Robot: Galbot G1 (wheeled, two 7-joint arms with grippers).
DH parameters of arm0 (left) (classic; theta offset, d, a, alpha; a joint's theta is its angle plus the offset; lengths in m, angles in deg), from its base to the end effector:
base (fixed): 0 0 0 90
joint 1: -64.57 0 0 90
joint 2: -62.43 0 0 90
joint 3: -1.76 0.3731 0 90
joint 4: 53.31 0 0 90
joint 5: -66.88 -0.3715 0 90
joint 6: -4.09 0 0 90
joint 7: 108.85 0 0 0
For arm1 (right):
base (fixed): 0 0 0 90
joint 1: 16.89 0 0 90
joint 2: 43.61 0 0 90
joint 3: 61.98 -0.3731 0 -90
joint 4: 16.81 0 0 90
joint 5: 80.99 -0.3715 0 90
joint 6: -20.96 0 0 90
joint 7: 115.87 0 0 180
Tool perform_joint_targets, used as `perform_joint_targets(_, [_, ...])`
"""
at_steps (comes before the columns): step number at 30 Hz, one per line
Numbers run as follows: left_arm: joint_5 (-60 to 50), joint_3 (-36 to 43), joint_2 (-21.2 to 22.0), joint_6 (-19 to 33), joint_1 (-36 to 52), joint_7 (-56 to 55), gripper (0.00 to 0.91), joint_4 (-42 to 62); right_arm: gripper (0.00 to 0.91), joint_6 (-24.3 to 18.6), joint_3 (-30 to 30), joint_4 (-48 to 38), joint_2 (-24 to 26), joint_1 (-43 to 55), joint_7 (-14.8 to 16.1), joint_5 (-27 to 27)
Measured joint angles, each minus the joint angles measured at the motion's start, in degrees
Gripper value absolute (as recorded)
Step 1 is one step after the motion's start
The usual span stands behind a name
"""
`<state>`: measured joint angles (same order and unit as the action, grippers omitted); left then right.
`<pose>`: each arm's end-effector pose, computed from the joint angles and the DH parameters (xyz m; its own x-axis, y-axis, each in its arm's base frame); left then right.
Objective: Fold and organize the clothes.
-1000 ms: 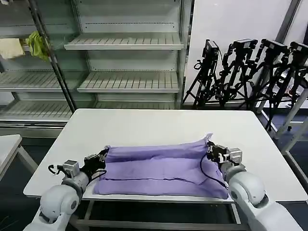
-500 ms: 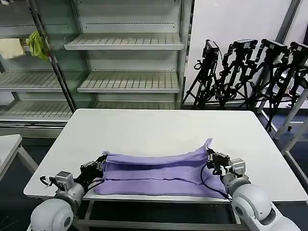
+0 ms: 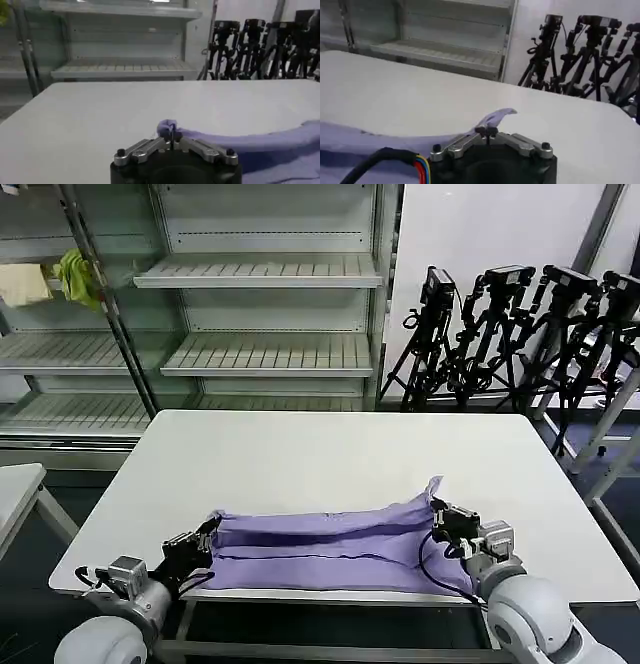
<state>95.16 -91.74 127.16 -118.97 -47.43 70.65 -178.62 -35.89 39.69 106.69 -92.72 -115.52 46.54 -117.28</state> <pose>0.2299 0.0843 -0.2388 -0.9058 0.2111 0.3673 0.2080 0.9769 -0.0487 0.2747 -0.0626 -0.2117 -0.9188 -0.1618 0.3601 -0.2254 0.9638 -0.1422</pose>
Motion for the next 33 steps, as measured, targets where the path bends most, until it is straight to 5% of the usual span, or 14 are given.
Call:
perform_joint_targets(13, [-1.5,0.0,0.2,0.0,-2.7,0.1,0.030,0.2,0.030,0.0,-0.4,2.0,2.5,-4.3,0.1,2.5])
perform_joint_targets(14, [-1.6,0.0,0.2,0.0,-2.9,0.1,0.060,0.2,0.181,0.0,-0.4,2.1,2.7,-4.7,0.1,2.7])
perform_joint_targets(15, [-1.7,-0.1,0.2,0.0,-3.0,0.2,0.191,0.2,0.736,0.0,-0.5,2.2,2.8,-5.1,0.2,3.0])
perform_joint_targets(16, [-1.8,-0.1,0.2,0.0,-3.1,0.2,0.312,0.2,0.907,0.0,-0.5,2.5,3.0,-5.5,0.3,3.3])
perform_joint_targets(17, [-2.0,-0.1,0.2,0.0,-3.1,0.2,0.766,0.2,0.907,0.0,-0.6,2.6,3.1,-5.9,0.4,3.7])
perform_joint_targets(18, [-2.1,-0.1,0.2,0.0,-3.3,0.2,0.907,0.2,0.907,0.0,-0.7,2.7,3.3,-6.4,0.6,4.0])
perform_joint_targets(33, [-4.1,-1.2,-0.3,0.0,-6.1,-0.3,0.907,-1.3,0.907,0.0,-3.0,4.7,5.2,-12.7,1.0,9.0])
